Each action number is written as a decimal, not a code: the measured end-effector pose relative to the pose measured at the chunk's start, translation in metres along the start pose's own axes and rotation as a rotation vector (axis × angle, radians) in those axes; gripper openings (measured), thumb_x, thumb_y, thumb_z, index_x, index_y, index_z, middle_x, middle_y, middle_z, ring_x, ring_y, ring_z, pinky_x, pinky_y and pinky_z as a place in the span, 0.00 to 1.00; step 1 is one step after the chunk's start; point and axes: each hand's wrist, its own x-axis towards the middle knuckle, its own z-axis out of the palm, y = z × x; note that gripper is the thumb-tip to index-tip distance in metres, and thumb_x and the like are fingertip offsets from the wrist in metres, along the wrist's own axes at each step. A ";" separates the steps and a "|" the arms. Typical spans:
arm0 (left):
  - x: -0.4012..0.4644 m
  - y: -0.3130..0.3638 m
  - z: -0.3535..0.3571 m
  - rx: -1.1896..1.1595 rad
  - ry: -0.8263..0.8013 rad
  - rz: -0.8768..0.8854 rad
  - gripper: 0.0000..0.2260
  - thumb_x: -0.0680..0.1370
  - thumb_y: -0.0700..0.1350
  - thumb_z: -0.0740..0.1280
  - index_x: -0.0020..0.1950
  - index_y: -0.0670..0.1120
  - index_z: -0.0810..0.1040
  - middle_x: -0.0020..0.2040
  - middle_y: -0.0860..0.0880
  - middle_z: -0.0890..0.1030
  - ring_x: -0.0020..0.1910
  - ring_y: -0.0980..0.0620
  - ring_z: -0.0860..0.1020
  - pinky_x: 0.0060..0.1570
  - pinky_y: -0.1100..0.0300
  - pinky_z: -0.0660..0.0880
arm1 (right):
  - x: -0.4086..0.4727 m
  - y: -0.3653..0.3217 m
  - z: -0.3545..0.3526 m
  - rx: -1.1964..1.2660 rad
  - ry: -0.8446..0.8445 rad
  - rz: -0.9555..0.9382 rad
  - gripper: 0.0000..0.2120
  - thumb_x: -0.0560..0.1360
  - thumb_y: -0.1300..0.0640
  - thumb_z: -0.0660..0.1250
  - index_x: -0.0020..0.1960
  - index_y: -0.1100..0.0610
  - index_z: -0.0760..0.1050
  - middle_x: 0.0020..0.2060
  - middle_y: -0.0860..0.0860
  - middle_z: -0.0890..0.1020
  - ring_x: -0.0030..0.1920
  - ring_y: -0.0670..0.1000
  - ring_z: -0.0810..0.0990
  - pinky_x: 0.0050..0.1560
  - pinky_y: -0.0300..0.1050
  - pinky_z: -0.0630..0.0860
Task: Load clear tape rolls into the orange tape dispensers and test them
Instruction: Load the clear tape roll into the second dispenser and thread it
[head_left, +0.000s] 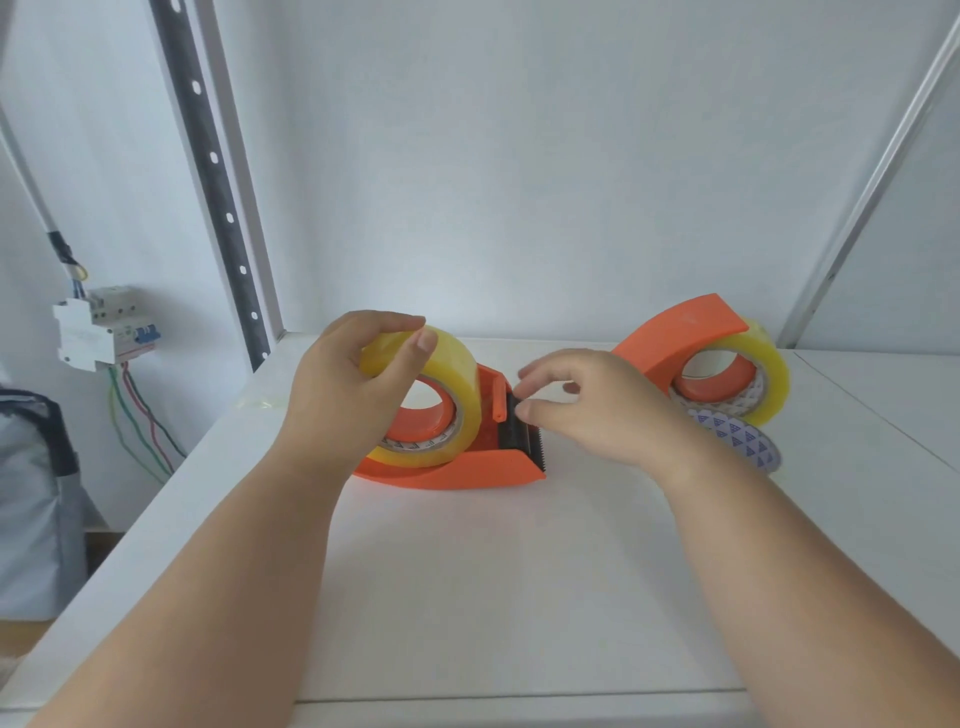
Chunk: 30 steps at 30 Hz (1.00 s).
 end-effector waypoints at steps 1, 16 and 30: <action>0.000 0.000 0.000 0.002 0.000 0.002 0.04 0.76 0.53 0.67 0.45 0.63 0.77 0.49 0.61 0.80 0.51 0.63 0.77 0.51 0.65 0.72 | 0.004 0.000 0.004 0.041 -0.001 0.012 0.03 0.71 0.53 0.71 0.45 0.48 0.81 0.53 0.38 0.80 0.57 0.39 0.76 0.59 0.39 0.70; 0.008 -0.002 0.005 0.041 -0.002 0.000 0.05 0.76 0.54 0.66 0.49 0.58 0.80 0.51 0.61 0.81 0.53 0.62 0.77 0.54 0.66 0.72 | 0.008 0.013 0.028 0.434 0.090 0.108 0.03 0.70 0.61 0.73 0.42 0.55 0.85 0.46 0.40 0.84 0.45 0.36 0.81 0.41 0.23 0.72; 0.012 -0.004 0.002 -0.105 -0.027 -0.139 0.07 0.79 0.50 0.63 0.47 0.58 0.81 0.41 0.62 0.81 0.42 0.67 0.77 0.44 0.67 0.71 | 0.006 0.004 0.039 0.600 0.157 0.084 0.09 0.72 0.66 0.69 0.38 0.57 0.84 0.47 0.42 0.85 0.47 0.49 0.84 0.52 0.45 0.80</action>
